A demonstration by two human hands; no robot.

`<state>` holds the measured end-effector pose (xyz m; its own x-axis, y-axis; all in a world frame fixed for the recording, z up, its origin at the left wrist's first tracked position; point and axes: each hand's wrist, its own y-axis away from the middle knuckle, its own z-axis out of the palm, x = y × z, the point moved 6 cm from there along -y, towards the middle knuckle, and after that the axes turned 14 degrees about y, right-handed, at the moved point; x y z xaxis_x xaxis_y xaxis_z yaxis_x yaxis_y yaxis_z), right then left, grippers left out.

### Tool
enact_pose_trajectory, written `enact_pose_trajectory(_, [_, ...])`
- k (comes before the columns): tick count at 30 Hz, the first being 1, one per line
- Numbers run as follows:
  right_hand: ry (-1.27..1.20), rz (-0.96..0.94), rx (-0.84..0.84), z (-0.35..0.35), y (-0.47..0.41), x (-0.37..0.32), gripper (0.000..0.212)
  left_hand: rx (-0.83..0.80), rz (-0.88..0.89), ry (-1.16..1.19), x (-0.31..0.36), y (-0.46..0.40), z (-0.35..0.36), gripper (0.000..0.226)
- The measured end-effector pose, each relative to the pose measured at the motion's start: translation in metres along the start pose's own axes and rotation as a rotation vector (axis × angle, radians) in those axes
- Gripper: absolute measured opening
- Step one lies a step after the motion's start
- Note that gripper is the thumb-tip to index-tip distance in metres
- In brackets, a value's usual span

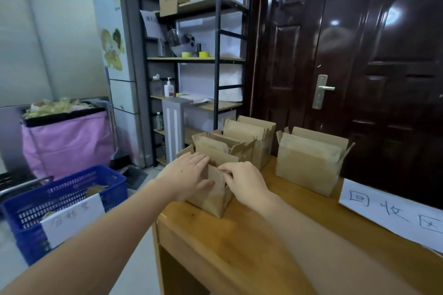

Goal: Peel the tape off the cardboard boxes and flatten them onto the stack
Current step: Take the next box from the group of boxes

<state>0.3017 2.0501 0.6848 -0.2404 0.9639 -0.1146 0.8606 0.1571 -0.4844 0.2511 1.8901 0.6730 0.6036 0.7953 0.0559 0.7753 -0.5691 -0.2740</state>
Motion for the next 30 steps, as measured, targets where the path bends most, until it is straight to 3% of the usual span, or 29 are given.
enact_pose_trajectory(8, [-0.054, 0.052, 0.017, -0.051, 0.087, 0.080, 0.027, 0.066, 0.081, 0.171, 0.064, 0.010, 0.010, 0.083])
enact_pose_trajectory(17, [0.061, 0.238, 0.160, -0.132, 0.218, 0.177, 0.028, 0.090, 0.333, 0.318, 0.235, -0.018, 0.029, 0.086])
enact_pose_trajectory(22, [0.069, 0.381, 0.195, -0.179, 0.286, 0.228, 0.027, 0.002, 0.354, 0.540, 0.320, -0.036, 0.045, 0.089])
enact_pose_trajectory(25, [0.055, 0.409, 0.135, -0.203, 0.316, 0.245, 0.026, -0.057, 0.349, 0.752, 0.355, -0.046, 0.059, 0.085])
enact_pose_trajectory(27, [0.020, 0.396, 0.051, -0.212, 0.330, 0.250, 0.023, -0.104, 0.308, 0.904, 0.368, -0.054, 0.067, 0.071])
enact_pose_trajectory(30, [0.008, 0.373, -0.069, -0.214, 0.341, 0.251, 0.017, -0.187, 0.292, 0.955, 0.378, -0.062, 0.077, 0.063])
